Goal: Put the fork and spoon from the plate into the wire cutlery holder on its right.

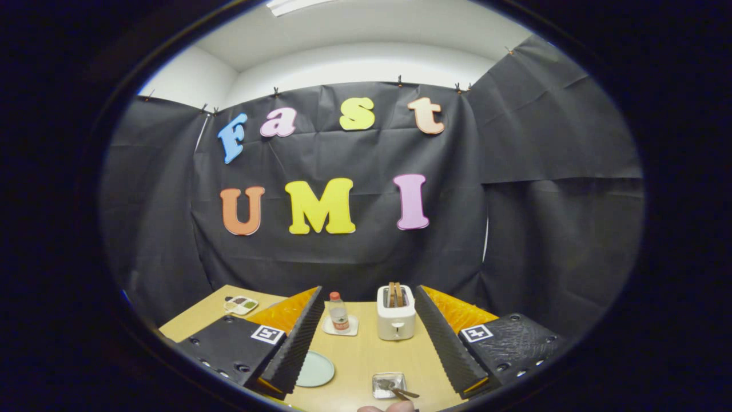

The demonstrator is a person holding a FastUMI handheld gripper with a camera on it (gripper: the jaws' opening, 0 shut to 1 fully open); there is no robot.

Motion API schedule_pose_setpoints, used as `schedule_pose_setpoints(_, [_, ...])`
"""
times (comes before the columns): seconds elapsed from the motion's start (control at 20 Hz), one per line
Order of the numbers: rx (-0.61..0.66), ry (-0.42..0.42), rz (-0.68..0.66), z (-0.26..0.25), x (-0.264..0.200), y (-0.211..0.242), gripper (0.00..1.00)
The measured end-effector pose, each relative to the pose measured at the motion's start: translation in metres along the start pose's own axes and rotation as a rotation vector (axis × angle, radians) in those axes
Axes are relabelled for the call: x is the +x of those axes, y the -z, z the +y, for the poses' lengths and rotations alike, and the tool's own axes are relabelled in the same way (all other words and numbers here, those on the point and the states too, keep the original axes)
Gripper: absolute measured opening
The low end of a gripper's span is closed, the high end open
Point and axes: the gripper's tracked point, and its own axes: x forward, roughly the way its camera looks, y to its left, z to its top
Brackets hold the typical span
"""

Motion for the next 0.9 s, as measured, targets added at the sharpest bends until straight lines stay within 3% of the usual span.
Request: schedule_pose_setpoints(0.9, [-0.005, 0.017, 0.012, -0.0038, 0.0004, 0.0004, 0.96])
